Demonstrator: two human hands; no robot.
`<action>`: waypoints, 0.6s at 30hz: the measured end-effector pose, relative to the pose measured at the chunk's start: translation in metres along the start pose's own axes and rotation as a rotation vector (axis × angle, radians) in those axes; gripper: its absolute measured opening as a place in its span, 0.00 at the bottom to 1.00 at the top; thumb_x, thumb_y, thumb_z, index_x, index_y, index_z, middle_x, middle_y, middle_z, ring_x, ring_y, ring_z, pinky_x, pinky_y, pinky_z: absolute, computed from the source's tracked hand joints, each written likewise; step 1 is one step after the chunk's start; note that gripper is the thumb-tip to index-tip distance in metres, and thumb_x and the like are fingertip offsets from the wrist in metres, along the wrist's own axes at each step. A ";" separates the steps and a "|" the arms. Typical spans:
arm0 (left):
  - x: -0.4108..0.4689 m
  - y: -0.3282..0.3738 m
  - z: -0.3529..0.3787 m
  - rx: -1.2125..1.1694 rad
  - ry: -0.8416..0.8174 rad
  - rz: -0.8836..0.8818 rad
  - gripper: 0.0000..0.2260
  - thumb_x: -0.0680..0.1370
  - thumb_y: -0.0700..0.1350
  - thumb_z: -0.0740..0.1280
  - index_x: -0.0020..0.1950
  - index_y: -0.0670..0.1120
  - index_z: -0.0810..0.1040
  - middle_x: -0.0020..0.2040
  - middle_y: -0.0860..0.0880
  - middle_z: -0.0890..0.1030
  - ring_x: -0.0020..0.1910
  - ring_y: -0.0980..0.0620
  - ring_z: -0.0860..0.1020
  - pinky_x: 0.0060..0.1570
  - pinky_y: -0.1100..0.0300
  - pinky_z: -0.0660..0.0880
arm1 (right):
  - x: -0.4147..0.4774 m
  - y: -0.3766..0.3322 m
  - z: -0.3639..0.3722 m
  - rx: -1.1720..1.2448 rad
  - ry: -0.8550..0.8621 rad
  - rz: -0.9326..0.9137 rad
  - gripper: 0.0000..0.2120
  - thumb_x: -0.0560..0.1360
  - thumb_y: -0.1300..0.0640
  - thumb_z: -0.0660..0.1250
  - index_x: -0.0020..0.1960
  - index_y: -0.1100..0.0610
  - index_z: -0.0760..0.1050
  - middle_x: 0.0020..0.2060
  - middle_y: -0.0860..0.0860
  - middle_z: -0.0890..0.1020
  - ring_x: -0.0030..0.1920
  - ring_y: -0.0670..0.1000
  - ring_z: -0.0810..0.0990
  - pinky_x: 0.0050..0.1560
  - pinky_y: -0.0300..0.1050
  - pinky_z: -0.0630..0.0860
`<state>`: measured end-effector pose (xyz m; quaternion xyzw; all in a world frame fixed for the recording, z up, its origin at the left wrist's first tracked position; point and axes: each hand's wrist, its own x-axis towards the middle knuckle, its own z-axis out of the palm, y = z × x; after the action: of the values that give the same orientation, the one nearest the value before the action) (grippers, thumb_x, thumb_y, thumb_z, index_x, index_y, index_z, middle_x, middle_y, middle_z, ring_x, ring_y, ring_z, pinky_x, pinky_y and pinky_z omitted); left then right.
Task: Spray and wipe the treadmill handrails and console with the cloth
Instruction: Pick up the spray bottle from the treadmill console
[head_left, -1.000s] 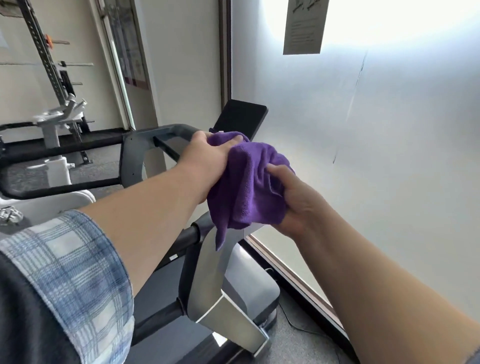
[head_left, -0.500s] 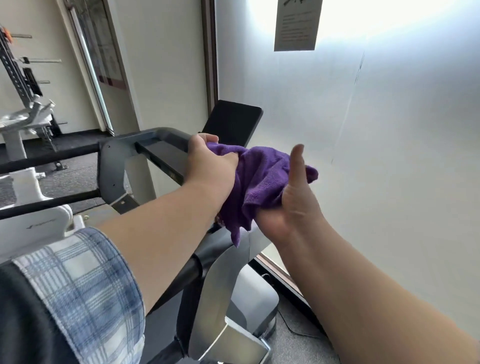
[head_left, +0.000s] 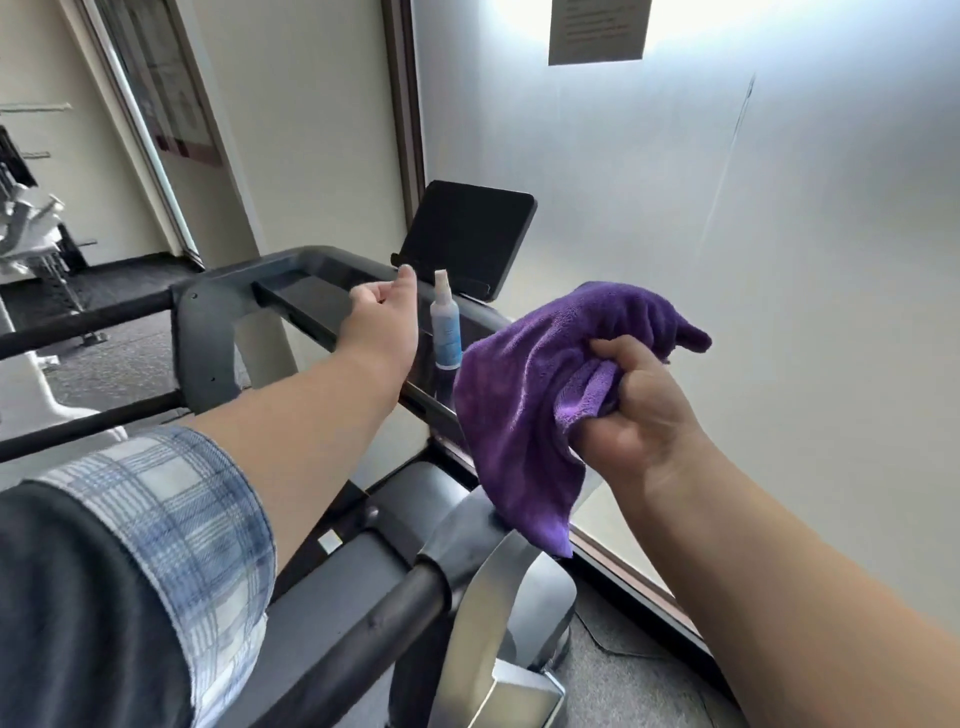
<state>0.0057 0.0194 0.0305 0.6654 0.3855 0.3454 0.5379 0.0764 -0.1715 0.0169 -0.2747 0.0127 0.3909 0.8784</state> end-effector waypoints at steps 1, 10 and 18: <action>0.012 -0.006 0.000 0.045 0.100 0.030 0.18 0.78 0.65 0.55 0.58 0.54 0.70 0.54 0.49 0.78 0.52 0.46 0.77 0.55 0.50 0.75 | 0.003 0.002 -0.003 0.001 0.011 -0.008 0.12 0.76 0.64 0.60 0.55 0.64 0.79 0.50 0.60 0.85 0.50 0.59 0.85 0.55 0.57 0.79; 0.084 -0.053 0.044 0.502 -0.189 0.234 0.40 0.76 0.56 0.69 0.77 0.59 0.45 0.74 0.43 0.61 0.68 0.43 0.69 0.64 0.50 0.67 | 0.027 0.009 -0.028 0.002 0.067 -0.042 0.19 0.73 0.61 0.61 0.62 0.64 0.77 0.60 0.62 0.81 0.60 0.63 0.81 0.62 0.62 0.75; 0.112 -0.067 0.067 0.561 -0.140 0.414 0.40 0.78 0.46 0.69 0.77 0.60 0.43 0.68 0.43 0.70 0.58 0.44 0.76 0.52 0.57 0.67 | 0.024 0.012 -0.036 -0.014 0.028 -0.008 0.14 0.76 0.60 0.59 0.52 0.65 0.80 0.52 0.63 0.84 0.50 0.63 0.85 0.55 0.64 0.79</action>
<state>0.1067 0.0963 -0.0421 0.8733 0.2845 0.2812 0.2781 0.0924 -0.1664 -0.0250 -0.2865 0.0210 0.3836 0.8777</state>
